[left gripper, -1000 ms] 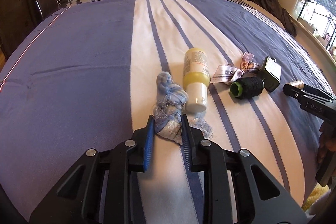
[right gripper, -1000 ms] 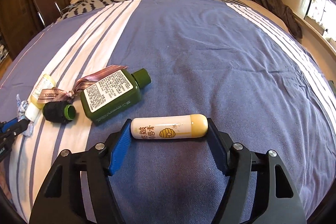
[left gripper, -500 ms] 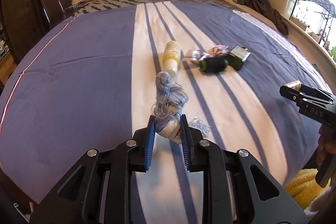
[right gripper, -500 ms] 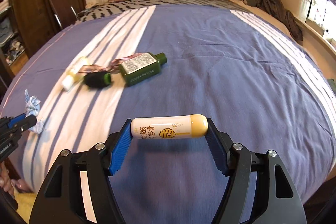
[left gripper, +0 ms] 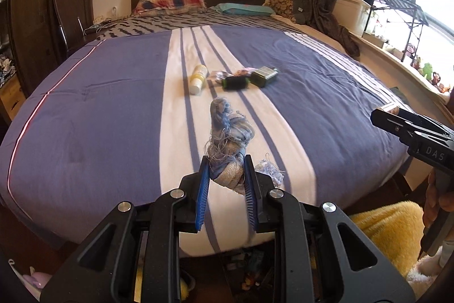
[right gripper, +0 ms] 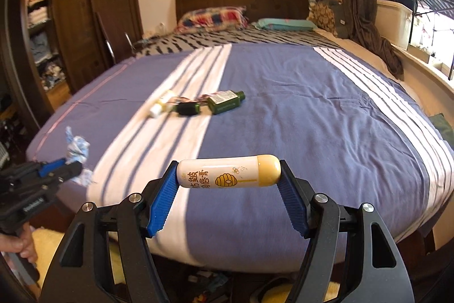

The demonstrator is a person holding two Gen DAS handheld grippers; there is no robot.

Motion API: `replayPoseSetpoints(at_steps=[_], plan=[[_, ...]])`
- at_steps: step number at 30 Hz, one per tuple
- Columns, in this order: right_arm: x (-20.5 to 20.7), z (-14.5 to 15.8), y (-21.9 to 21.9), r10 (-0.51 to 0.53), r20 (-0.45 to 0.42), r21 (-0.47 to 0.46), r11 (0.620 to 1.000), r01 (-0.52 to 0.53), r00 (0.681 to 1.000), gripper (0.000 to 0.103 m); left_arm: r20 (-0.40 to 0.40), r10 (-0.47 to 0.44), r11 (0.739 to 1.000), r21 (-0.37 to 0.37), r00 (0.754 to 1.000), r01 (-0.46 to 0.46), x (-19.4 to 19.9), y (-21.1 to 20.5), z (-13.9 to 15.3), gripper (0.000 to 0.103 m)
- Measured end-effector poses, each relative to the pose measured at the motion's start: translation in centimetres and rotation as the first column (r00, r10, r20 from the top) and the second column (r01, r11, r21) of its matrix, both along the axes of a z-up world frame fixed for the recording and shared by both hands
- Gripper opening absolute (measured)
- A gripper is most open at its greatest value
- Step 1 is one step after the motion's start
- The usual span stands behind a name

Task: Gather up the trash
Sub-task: 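Carry both held items down over the black bin and open both grippers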

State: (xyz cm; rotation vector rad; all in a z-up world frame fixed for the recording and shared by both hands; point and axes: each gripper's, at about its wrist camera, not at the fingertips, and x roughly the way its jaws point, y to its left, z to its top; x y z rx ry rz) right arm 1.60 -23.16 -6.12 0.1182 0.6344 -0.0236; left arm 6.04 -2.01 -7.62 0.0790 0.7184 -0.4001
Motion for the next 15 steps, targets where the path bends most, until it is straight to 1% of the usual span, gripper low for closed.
replayPoseSetpoints(at_steps=[4, 8, 11, 14, 15], plan=[[-3.0, -0.5, 0.8, 0.009, 0.004, 0.003, 1.000, -0.009, 1.000, 0.069, -0.017, -0.022, 1.000, 0.011, 1.000, 0.022, -3.1, -0.2, -1.3, 0.022], [-4.6, -2.8, 1.2, 0.010, -0.044, 0.017, 1.000, -0.009, 0.999, 0.069, -0.062, -0.026, 0.999, 0.032, 0.998, 0.028, -5.0, -0.4, -3.6, 0.022], [-5.1, -4.7, 1.7, 0.024, -0.093, 0.024, 0.999, -0.022, 0.995, 0.069, -0.115, -0.035, 0.998, 0.045, 0.993, 0.041, -6.0, -0.6, -5.7, 0.022], [-5.9, -6.5, 2.5, 0.043, -0.137, 0.028, 0.999, -0.039, 0.990, 0.069, -0.176, -0.044, 0.996, 0.063, 0.983, 0.056, -6.7, -1.1, -8.1, 0.022], [-6.1, -7.0, 2.7, 0.047, -0.151, 0.031, 0.999, -0.043, 0.987, 0.069, -0.209, -0.047, 0.996, 0.069, 0.977, 0.062, -6.8, -1.2, -9.3, 0.022]])
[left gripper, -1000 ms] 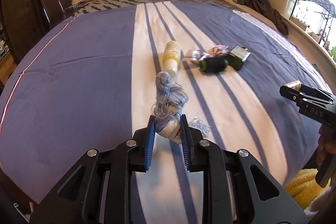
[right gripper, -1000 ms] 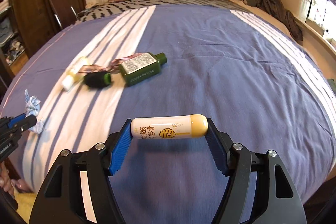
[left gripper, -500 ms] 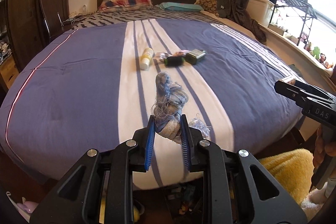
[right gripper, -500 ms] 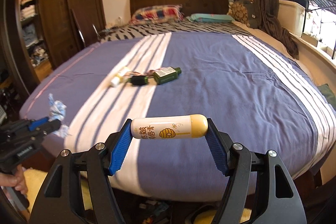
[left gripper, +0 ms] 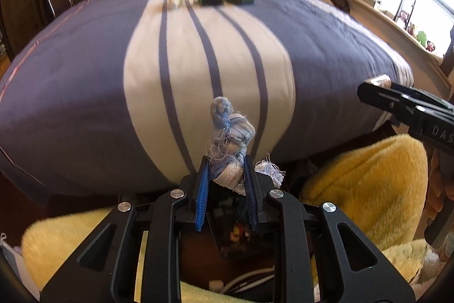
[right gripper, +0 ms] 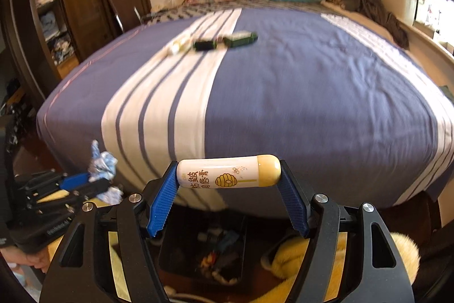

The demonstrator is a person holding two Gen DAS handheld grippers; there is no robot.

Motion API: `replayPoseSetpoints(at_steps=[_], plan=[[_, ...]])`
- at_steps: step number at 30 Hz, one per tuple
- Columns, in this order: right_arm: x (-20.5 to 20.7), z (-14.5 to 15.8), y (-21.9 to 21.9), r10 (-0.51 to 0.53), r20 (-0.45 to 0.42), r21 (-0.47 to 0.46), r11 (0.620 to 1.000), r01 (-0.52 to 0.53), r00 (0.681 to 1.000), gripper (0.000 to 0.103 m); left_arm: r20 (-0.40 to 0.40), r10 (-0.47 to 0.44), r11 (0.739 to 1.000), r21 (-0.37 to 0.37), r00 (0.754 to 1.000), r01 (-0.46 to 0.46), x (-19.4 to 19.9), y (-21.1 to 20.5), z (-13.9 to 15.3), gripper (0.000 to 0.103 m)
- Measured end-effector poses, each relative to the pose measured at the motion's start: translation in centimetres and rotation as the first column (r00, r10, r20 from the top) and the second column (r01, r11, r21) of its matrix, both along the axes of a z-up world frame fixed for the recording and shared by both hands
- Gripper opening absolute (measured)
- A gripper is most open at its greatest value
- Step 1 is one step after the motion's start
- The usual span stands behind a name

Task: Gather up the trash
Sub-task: 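Carry both held items down over the black bin and open both grippers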

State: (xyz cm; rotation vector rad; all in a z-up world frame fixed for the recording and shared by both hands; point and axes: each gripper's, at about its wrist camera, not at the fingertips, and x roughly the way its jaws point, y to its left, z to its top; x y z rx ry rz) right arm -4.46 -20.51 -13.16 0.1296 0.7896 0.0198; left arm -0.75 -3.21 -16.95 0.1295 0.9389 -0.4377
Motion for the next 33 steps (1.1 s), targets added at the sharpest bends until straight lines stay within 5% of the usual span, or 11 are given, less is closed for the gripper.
replayPoseSetpoints(at_steps=[8, 17, 27, 33], plan=[[0.1, -6.5, 1.8, 0.052, -0.180, 0.048, 0.998, -0.044, 0.982, 0.069, -0.154, -0.027, 0.999, 0.028, 0.988, 0.032, 0.0, -1.1, -5.8, 0.022], [1.4, -12.4, 2.4, 0.070, -0.336, 0.081, 0.996, -0.045, 0.939, 0.069, -0.322, -0.053, 0.998, 0.020, 0.945, 0.063, 1.1, -1.6, -11.4, 0.022], [3.0, -15.3, 2.2, 0.067, -0.420, 0.106, 0.994, -0.024, 0.905, 0.069, -0.410, -0.060, 0.997, 0.028, 0.910, 0.078, 2.2, -2.1, -14.7, 0.023], [3.8, -15.6, 2.2, 0.075, -0.425, 0.127, 0.992, -0.022, 0.902, 0.070, -0.414, -0.059, 0.996, 0.031, 0.908, 0.079, 2.3, -2.3, -14.7, 0.033]])
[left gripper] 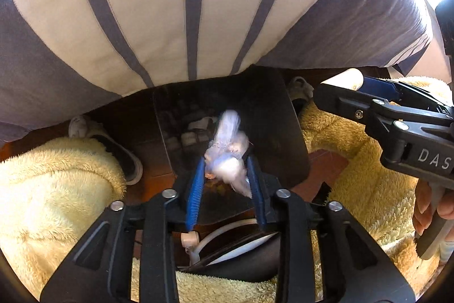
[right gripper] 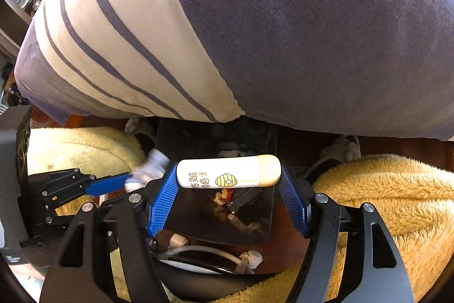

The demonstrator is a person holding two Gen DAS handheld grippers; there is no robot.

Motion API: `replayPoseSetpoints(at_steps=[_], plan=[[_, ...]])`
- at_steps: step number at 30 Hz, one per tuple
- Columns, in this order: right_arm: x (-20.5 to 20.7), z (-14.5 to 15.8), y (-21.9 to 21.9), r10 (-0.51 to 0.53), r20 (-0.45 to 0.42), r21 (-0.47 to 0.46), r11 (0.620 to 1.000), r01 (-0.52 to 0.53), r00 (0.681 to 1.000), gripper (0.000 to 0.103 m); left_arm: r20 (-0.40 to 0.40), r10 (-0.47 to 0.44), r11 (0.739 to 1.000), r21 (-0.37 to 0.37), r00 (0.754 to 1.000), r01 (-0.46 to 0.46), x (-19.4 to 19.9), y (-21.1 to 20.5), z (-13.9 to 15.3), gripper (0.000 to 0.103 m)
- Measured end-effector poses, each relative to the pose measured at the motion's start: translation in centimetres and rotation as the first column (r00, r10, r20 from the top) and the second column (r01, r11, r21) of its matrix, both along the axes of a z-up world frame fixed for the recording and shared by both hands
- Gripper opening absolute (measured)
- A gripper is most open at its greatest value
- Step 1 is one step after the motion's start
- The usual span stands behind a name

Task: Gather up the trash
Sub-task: 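Carry both held items down over the black bin and open both grippers, then raise both empty grippers back over the bed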

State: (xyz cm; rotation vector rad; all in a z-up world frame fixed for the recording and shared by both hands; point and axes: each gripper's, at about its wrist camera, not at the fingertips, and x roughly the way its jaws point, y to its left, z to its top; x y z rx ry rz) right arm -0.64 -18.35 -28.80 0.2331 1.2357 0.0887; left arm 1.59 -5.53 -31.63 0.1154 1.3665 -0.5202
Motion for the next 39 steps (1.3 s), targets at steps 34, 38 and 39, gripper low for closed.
replayPoseSetpoints(at_steps=[34, 38, 39], plan=[[0.8, 16.0, -4.0, -0.067, 0.395, -0.120, 0.985, 0.123, 0.916, 0.097, 0.467, 0.172, 0.985, -0.079, 0.867, -0.152, 2.2, 4.3, 18.0, 0.091], [3.6, 16.9, -4.9, -0.075, 0.406, -0.138, 0.980, 0.142, 0.911, 0.097, 0.500, 0.184, 0.983, -0.089, 0.846, -0.161, 4.0, 5.1, 19.5, 0.091], [4.1, 17.0, -5.1, -0.077, 0.405, -0.139, 0.980, 0.144, 0.911, 0.097, 0.508, 0.182, 0.983, -0.088, 0.842, -0.159, 4.6, 5.1, 19.9, 0.091]])
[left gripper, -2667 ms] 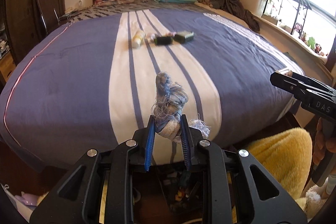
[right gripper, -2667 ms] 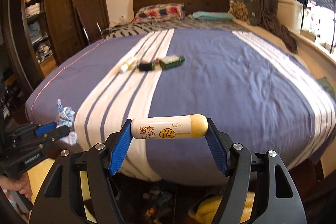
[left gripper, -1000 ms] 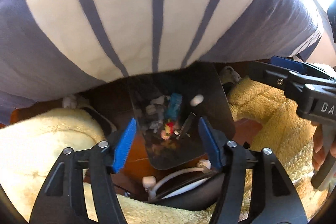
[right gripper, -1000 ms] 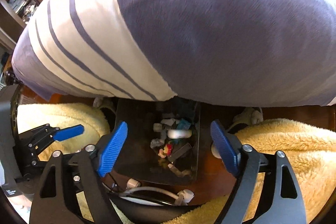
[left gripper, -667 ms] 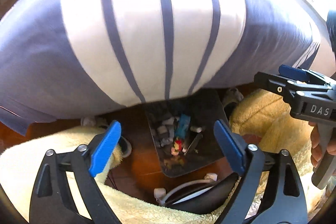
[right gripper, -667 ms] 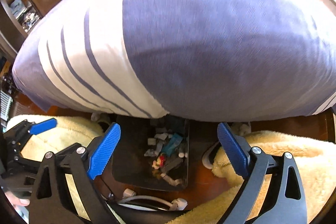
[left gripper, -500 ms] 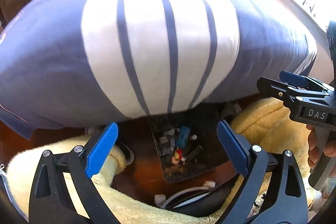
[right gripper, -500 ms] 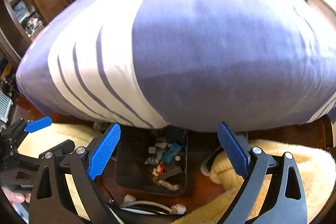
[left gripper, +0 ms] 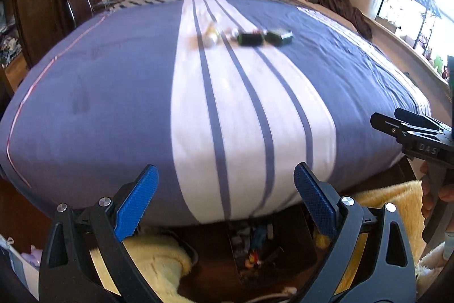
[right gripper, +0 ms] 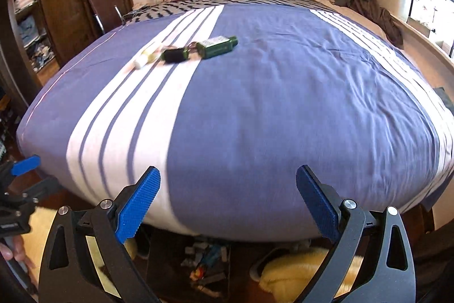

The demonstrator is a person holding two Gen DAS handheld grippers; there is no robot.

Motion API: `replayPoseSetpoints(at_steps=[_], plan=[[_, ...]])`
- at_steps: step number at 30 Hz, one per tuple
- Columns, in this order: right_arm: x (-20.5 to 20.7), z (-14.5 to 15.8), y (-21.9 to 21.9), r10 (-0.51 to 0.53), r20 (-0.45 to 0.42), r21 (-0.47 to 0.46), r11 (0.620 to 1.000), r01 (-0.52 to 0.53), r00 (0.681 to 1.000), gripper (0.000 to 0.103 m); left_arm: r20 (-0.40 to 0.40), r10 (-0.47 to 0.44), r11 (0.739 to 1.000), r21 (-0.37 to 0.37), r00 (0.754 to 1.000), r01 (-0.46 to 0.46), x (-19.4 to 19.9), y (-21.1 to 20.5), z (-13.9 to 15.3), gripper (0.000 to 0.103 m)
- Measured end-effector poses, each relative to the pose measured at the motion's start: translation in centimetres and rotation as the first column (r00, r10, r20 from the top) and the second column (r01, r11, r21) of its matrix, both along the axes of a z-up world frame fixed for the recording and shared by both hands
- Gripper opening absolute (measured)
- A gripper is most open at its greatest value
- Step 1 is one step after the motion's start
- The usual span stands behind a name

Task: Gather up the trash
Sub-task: 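Raise both empty grippers back over the bed, then grasp the green bottle with the right gripper while the left gripper grasps the yellow-and-white bottle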

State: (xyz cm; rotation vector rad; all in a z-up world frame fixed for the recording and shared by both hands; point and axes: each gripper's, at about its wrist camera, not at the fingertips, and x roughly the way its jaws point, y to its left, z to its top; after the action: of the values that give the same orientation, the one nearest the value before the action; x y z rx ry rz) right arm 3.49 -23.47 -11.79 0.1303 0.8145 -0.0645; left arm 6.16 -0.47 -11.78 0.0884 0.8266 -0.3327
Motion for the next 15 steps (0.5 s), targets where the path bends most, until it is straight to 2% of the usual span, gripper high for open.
replayPoseSetpoints(at_steps=[6, 8, 10, 15], plan=[[4.6, 0.3, -1.2, -0.003, -0.004, -0.031, 1.000, 0.003, 1.000, 0.097, 0.013, 0.000, 1.000, 0.029, 1.000, -0.001, 5.0, -0.8, 0.3, 0.090], [6.8, 0.1, -1.4, -0.002, -0.012, -0.034, 0.999, 0.002, 1.000, 0.097, 0.004, 0.007, 0.999, 0.031, 1.000, -0.007, 6.9, -1.0, 0.1, 0.087], [9.0, -0.4, -1.7, -0.006, -0.028, -0.033, 0.999, 0.005, 1.000, 0.097, -0.029, 0.015, 1.000, 0.019, 0.999, -0.015, 9.4, -1.2, -0.4, 0.079], [14.6, -1.4, -1.7, 0.003, -0.073, -0.051, 0.999, -0.007, 0.997, 0.097, -0.068, 0.039, 0.999, 0.017, 0.997, -0.038, 15.4, -1.9, -1.1, 0.073]])
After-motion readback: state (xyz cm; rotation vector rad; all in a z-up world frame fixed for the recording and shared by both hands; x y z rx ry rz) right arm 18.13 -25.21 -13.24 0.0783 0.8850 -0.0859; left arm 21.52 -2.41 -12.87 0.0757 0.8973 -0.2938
